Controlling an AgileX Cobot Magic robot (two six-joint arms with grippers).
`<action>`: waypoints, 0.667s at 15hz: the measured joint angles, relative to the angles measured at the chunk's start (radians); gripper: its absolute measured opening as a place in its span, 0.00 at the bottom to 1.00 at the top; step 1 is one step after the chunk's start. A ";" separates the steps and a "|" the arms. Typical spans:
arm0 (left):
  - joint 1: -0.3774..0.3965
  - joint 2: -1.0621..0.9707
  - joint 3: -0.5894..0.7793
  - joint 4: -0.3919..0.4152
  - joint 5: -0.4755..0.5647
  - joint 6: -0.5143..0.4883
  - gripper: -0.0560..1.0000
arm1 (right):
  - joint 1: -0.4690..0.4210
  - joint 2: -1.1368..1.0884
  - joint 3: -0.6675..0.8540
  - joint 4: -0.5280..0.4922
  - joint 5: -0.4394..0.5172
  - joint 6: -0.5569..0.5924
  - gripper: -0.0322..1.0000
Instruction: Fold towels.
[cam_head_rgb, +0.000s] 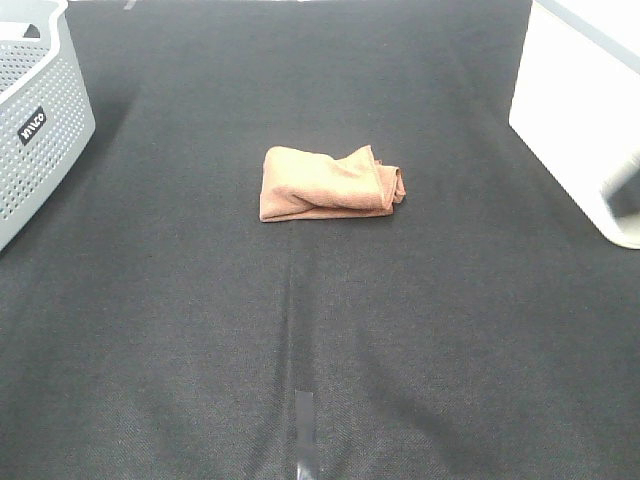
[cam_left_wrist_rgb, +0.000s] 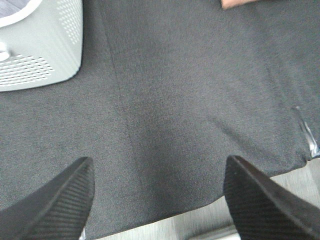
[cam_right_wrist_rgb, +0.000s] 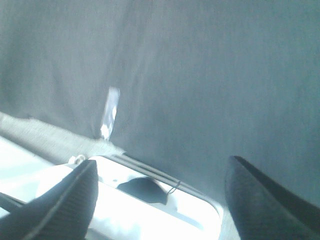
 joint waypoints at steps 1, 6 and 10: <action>0.000 -0.103 0.041 0.000 0.000 0.000 0.71 | 0.000 -0.097 0.068 -0.021 -0.009 0.016 0.69; 0.000 -0.503 0.194 -0.025 0.001 0.050 0.71 | 0.000 -0.594 0.275 -0.235 -0.018 0.118 0.69; 0.000 -0.536 0.322 -0.037 -0.039 0.085 0.71 | 0.000 -0.888 0.328 -0.275 -0.055 0.118 0.69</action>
